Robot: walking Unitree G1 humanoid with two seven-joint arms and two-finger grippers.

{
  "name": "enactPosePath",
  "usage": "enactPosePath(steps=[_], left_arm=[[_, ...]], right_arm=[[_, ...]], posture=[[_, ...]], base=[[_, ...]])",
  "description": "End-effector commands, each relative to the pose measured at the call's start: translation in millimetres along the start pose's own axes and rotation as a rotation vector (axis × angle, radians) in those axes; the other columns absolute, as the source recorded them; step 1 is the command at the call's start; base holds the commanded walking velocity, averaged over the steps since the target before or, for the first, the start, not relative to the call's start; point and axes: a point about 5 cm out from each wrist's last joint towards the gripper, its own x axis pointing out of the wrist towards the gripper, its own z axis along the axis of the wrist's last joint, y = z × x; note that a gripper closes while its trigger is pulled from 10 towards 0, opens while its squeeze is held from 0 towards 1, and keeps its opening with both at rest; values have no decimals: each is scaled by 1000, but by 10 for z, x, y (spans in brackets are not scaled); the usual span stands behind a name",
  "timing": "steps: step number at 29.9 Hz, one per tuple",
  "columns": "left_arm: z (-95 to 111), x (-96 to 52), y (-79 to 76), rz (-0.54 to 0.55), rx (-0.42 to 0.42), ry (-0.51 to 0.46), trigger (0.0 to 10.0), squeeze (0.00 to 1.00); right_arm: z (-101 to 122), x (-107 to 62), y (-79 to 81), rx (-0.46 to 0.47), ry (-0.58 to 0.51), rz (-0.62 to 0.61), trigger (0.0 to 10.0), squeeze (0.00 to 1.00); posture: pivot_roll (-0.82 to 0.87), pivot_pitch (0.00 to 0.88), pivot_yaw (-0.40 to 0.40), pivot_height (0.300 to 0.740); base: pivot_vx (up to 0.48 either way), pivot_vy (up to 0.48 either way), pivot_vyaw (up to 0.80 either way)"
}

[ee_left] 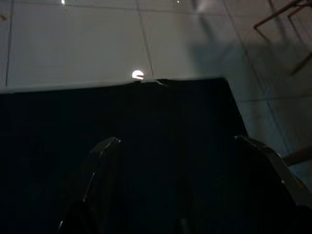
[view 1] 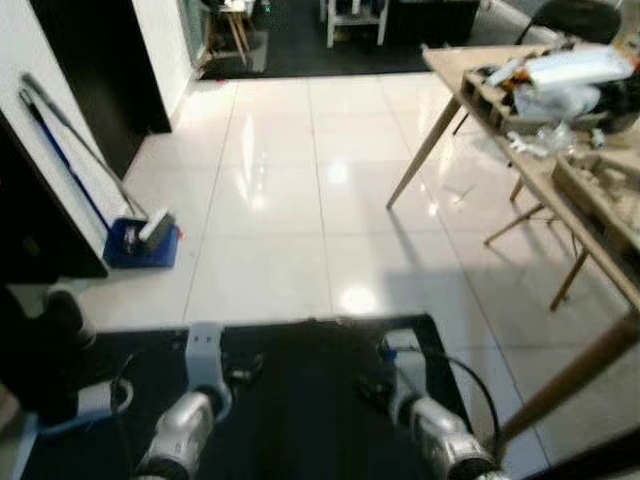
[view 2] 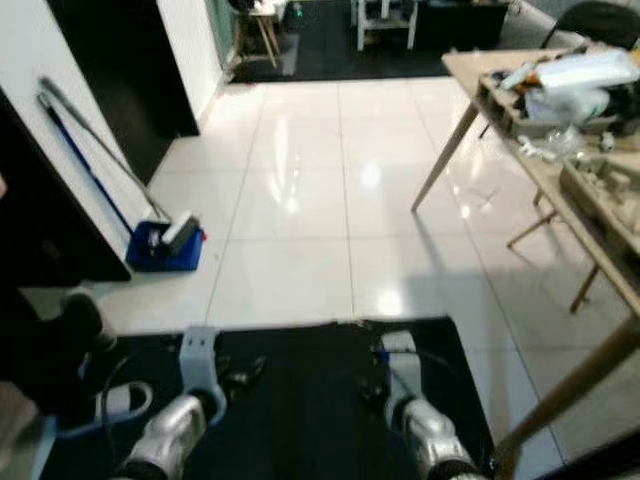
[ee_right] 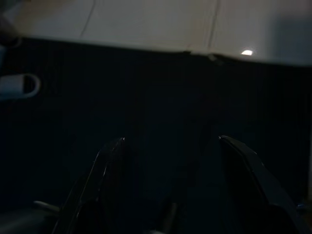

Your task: Picking trash to rubbish bin

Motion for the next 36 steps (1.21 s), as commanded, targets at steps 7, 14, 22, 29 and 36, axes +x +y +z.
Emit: enactPosePath(steps=[7,14,22,29,36], left_arm=[[-57,-54,73,27,-1,18,10000,0],[-84,-79,94,36,0,22,10000,0],[-118,-100,101,32,6,35,10000,0],[-101,-88,100,30,5,33,10000,0],[-90,-69,73,24,3,29,10000,0]], right_arm=[[-53,11,69,4,22,12,10000,0],[-39,20,73,0,21,9,10000,0],[-53,12,70,-5,16,-2,10000,0],[-75,-1,55,-6,19,-5,10000,0],[-63,-4,34,-10,18,-7,10000,0]], posture=[[-81,62,6,740],[-80,56,3,740],[-88,49,14,740],[-91,45,14,740],[-95,43,12,740]], base=[[258,0,0],[258,0,0],[259,0,0],[259,0,0],[259,0,0]])
